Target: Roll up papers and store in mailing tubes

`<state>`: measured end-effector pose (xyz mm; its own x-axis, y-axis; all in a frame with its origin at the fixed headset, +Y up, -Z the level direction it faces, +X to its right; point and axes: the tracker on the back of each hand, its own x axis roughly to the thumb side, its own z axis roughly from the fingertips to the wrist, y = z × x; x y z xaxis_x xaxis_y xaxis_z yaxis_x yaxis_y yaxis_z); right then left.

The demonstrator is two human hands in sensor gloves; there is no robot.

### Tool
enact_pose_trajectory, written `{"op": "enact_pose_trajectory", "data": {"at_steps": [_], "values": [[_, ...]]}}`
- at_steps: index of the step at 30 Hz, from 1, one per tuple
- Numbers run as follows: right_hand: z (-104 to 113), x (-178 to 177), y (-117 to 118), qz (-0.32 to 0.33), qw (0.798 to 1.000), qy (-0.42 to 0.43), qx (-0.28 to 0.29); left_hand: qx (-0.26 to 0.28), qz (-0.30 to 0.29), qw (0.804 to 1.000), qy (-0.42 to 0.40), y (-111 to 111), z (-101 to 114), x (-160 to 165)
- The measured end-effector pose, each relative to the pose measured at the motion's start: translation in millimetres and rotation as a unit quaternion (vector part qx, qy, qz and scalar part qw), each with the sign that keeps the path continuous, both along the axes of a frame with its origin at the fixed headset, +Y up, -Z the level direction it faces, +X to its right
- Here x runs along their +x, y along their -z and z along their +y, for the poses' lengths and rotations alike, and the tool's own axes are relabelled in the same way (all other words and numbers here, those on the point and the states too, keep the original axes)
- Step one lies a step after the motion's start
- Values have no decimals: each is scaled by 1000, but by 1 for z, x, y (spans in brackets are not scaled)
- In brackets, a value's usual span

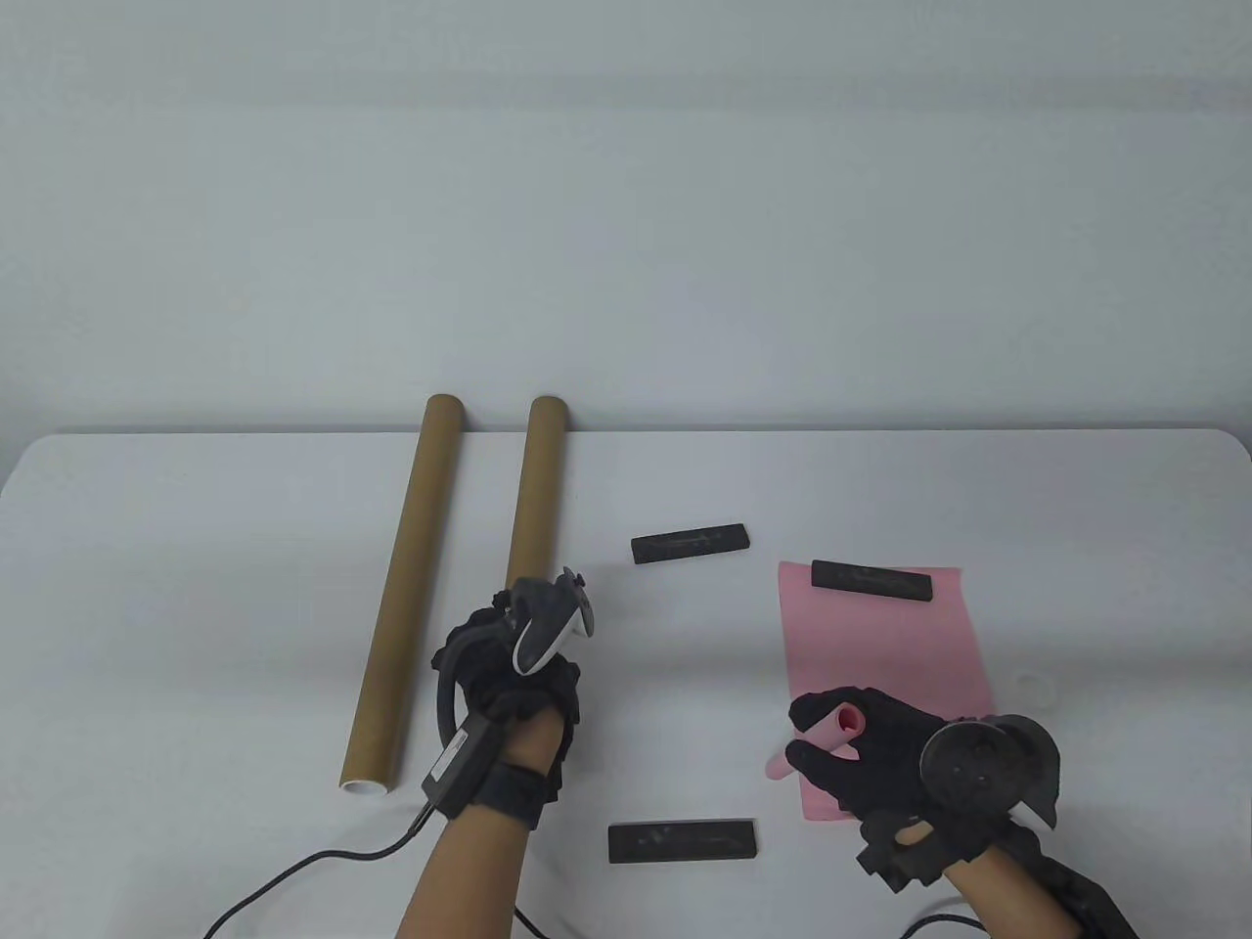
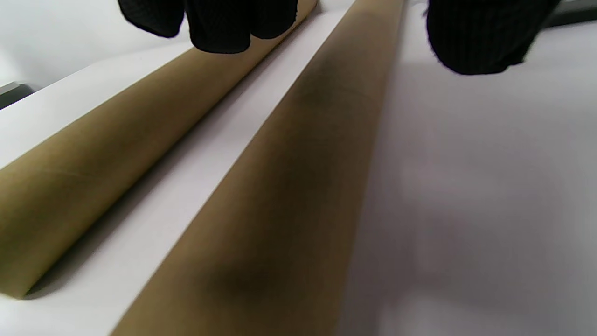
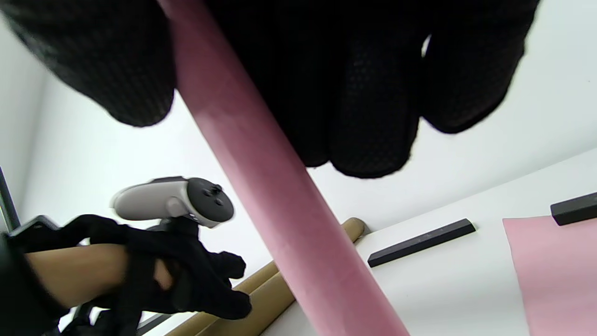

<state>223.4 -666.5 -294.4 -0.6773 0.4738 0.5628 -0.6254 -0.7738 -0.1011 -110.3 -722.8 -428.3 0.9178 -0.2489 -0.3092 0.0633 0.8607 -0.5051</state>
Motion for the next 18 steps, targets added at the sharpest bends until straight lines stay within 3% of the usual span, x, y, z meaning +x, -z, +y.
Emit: {"op": "enact_pose_trajectory", "data": {"at_steps": [4, 10, 18], "values": [[2, 2, -2, 2, 1000, 2, 7, -47, 40, 998, 0, 22, -13, 2], [4, 4, -2, 1, 1000, 4, 13, -92, 88, 992, 11, 37, -32, -1], [5, 7, -2, -2, 1000, 5, 17, -70, 102, 992, -21, 36, -36, -1]]}}
